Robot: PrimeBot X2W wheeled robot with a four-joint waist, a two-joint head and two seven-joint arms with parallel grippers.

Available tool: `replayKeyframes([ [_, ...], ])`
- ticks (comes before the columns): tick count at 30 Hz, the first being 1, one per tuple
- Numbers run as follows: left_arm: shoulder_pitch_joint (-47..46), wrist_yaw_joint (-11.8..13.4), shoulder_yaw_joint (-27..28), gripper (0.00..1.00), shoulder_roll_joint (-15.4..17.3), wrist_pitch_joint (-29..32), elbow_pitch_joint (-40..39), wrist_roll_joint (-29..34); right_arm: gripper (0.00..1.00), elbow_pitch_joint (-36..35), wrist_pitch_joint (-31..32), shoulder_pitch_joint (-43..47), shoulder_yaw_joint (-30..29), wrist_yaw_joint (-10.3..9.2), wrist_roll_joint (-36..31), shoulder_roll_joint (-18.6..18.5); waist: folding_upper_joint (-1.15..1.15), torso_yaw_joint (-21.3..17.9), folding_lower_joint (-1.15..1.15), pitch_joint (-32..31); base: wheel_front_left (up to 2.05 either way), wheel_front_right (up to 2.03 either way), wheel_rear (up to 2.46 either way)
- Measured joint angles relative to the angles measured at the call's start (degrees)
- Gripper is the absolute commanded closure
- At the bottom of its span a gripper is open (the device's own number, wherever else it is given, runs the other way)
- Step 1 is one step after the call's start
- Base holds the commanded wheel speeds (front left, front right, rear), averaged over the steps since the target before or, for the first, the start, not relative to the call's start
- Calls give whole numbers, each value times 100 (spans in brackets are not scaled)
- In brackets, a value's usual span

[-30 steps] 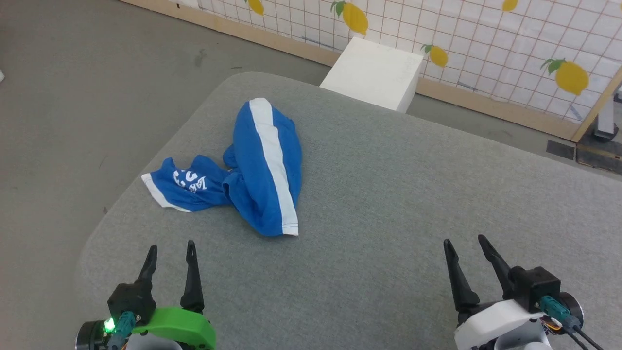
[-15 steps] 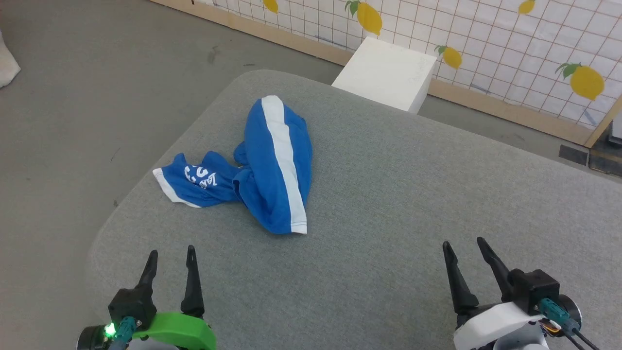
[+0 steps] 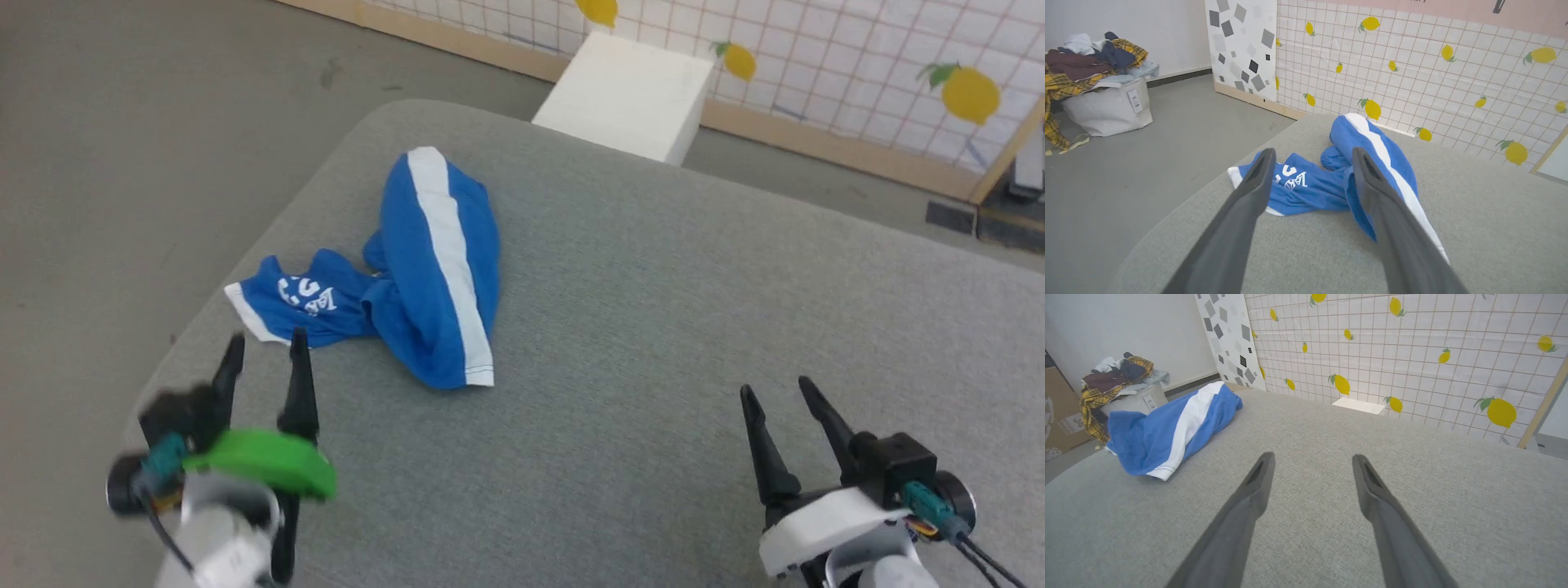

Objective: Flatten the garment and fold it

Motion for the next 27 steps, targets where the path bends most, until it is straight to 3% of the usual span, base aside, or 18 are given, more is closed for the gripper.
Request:
replayKeyframes([
  [4,-967,-148,115,0,185,706,641,-508,0,-16,1,-172,-73,0,-177,-2,0,-179,0,223,0,0,0],
  [10,-2126,-215,294,0,498,2230,1705,-1184,0,-133,58,-331,-177,0,-346,-2,0,-517,0,625,0,0,0],
  [15,-2610,-14,360,0,659,3479,2473,-1447,0,-282,113,-368,-308,0,-452,-2,0,-806,0,1016,0,0,0],
  [19,-2697,68,316,0,691,4007,2814,-1488,0,-376,137,-418,-345,0,-498,-4,0,-986,1,1318,0,0,0],
  [24,-2700,35,287,0,708,3990,2933,-1534,0,-400,155,-443,-386,0,-519,-4,0,-1132,0,1589,0,0,0],
  [25,-2701,29,285,54,719,3889,2928,-1528,0,-399,157,-446,-388,0,-520,-3,0,-1146,1,1620,0,0,0],
  [26,-2701,37,298,100,721,3624,2918,-1518,0,-393,157,-451,-387,0,-520,-5,0,-1158,1,1650,0,0,0],
  [27,-2700,36,296,100,714,3462,2932,-1518,0,-386,162,-456,-379,0,-519,-7,0,-1163,1,1655,0,0,0],
])
